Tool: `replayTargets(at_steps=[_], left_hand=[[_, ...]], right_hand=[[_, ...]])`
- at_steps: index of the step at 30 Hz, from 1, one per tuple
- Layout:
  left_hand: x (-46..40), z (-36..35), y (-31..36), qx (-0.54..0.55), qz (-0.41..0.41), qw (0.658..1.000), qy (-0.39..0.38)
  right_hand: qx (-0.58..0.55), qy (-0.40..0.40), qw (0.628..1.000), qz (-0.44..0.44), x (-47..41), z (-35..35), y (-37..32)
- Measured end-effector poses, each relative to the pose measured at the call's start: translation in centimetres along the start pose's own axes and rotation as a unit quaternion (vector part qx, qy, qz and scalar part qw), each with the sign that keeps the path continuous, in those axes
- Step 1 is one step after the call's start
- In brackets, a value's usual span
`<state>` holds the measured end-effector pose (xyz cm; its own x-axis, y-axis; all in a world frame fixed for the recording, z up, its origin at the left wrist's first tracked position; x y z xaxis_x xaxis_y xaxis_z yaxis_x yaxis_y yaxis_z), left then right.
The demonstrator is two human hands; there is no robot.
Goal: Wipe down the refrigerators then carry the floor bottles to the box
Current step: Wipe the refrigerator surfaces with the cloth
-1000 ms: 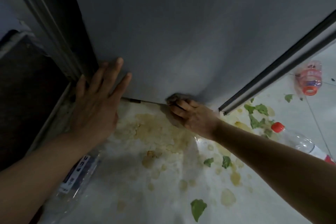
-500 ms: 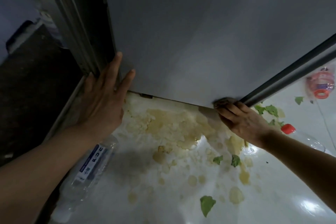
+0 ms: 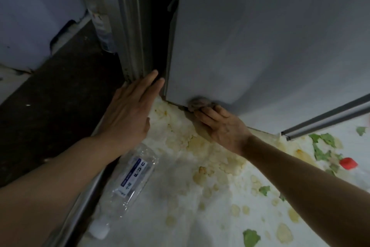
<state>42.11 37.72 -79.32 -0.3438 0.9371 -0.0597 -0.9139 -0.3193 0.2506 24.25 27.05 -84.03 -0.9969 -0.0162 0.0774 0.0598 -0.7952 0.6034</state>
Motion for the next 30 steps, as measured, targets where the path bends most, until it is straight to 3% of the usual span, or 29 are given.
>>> replayTargets(at_steps=[2,7,14,18,20,23,28,30], left_hand=[[0.4,-0.1,-0.6,-0.005,0.01,1.0,-0.017],[0.5,0.3,-1.5,-0.012,0.009,0.999,-0.038],[0.8,0.5,-3.0,0.001,0.02,0.999,-0.049],[1.2,0.9,-4.0,-0.01,0.031,0.998,-0.047],[1.5,0.9,-4.0,-0.007,0.033,0.998,-0.046],[1.7,0.9,-3.2,0.003,0.023,0.999,-0.048],[1.5,1.0,-1.3,-0.024,0.001,0.999,-0.028],[1.4,1.0,0.0,-0.046,-0.008,0.999,-0.024]], right_hand=[[0.013,-0.014,1.0,0.014,3.5,-0.4,0.6],[0.03,-0.142,0.989,0.021,7.2,-0.7,2.0],[-0.032,-0.023,0.999,0.025,-4.6,1.4,-0.3],[-0.04,-0.043,0.997,0.044,-10.3,2.1,-2.0],[0.009,-0.068,0.996,0.065,-11.8,1.4,-2.6],[0.027,-0.094,0.993,0.071,-10.9,1.0,-2.4],[0.009,-0.026,0.998,0.058,-4.9,1.0,-1.1],[0.003,-0.052,0.997,0.065,-1.8,0.0,-0.7]])
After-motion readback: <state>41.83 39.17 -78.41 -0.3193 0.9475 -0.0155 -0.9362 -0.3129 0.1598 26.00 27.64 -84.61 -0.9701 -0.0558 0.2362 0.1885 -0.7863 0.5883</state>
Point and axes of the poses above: each hand's wrist, its own x-axis away from the middle knuckle, its own z-axis out of the back of the hand, y = z × x, the point moved 5 cm from there along -x, towards the middle knuckle, and after that the axes turned 8 degrees about z, right-handed, at the moved point
